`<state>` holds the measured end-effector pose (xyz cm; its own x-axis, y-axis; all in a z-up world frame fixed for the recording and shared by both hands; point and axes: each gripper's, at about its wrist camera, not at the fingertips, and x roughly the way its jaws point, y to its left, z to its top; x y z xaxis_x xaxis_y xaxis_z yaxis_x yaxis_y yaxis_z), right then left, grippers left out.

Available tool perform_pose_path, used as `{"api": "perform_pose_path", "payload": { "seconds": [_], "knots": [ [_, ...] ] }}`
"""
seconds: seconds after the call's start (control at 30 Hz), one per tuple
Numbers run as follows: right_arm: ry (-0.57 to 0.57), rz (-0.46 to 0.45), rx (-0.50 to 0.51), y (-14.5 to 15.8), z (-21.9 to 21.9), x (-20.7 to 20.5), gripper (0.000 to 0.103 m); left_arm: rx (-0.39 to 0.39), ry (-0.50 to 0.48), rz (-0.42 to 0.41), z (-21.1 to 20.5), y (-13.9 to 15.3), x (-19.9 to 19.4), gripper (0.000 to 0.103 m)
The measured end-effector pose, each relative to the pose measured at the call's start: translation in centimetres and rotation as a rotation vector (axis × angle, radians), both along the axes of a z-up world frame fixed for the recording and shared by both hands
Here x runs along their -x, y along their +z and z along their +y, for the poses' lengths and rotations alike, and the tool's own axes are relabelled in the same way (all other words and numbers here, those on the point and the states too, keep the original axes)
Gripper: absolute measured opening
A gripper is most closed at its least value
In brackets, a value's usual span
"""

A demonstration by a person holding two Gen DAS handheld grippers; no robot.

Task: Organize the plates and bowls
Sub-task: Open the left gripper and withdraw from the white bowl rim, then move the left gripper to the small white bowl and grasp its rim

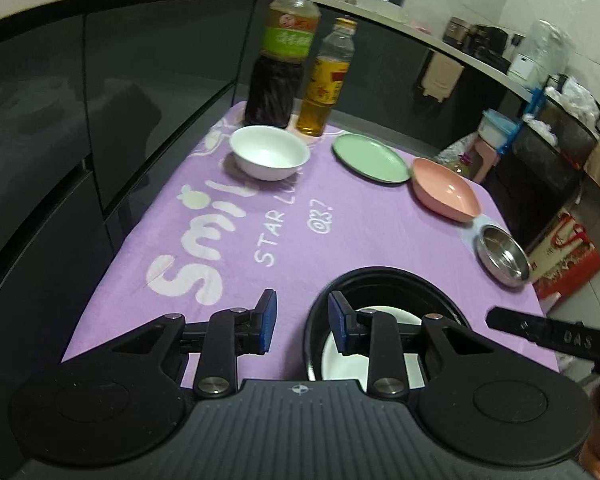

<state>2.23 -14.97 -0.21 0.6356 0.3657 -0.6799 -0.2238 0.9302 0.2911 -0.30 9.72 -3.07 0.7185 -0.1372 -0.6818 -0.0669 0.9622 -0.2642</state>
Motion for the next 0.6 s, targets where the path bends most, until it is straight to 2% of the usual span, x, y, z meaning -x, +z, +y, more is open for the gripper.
{"api": "perform_pose_path", "payload": {
  "seconds": [0.1, 0.37, 0.6],
  "knots": [
    [0.001, 0.015, 0.011, -0.4, 0.1, -0.3, 0.024, 0.002, 0.002, 0.029, 0.2, -0.2, -1.0, 0.027],
    [0.024, 0.007, 0.031, 0.5, 1.4, -2.7, 0.024, -0.034, 0.051, -0.009, 1.0, 0.5, -4.3, 0.027],
    [0.075, 0.011, 0.055, 1.1, 3.8, -8.1, 0.024, -0.048, 0.131, 0.012, 3.2, 0.1, -9.4, 0.027]
  ]
}}
